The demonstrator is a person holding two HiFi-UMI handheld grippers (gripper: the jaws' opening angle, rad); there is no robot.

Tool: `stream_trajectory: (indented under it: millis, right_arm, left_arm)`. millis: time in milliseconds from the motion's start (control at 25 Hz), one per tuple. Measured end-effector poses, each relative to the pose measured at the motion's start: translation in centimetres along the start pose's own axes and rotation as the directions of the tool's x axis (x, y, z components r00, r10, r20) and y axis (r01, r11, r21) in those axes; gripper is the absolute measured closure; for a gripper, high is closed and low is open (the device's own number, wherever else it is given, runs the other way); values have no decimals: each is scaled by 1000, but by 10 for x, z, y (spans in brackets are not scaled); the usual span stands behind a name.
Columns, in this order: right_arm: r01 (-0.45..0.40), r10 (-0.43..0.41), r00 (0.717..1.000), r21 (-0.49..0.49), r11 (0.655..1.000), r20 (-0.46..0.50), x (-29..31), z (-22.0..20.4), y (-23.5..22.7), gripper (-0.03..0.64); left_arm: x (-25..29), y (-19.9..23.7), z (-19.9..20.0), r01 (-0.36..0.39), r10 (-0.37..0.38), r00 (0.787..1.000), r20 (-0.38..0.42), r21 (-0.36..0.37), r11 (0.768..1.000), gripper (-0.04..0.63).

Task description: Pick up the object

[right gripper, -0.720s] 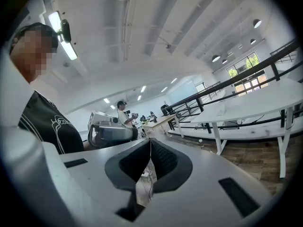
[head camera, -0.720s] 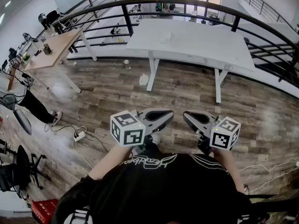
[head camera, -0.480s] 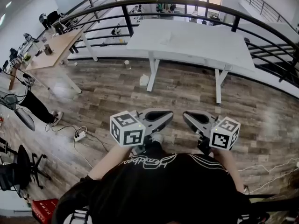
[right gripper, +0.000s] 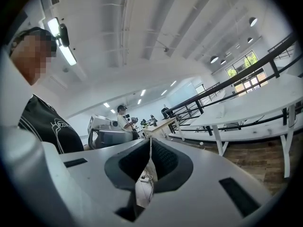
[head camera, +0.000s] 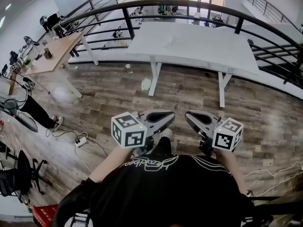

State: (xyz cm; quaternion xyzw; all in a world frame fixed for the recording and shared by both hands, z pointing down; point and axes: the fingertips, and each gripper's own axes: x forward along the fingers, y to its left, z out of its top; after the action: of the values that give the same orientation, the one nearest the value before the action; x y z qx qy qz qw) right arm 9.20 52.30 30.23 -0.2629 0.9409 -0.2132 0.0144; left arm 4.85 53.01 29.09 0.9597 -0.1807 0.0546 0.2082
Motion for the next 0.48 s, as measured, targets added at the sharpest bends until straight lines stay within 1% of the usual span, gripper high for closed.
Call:
stream_trajectory:
  millis: [240,360,480]
  right_arm:
    - [16,-16,1000,7,1000,-2,21,6,-38,598]
    - [29,-29,1000,16,999,-4,37,12,-64,598]
    - [46,-46,999,31,998,-7,59,17,-94,598]
  left_arm:
    - [16,40,8,18,-18,1000,-1,-8,1000,588]
    - [27,68,14,30,-30,1000,-7,-15,999,588]
    - [35,106,22,39,-39,999,-9,-28,999,588]
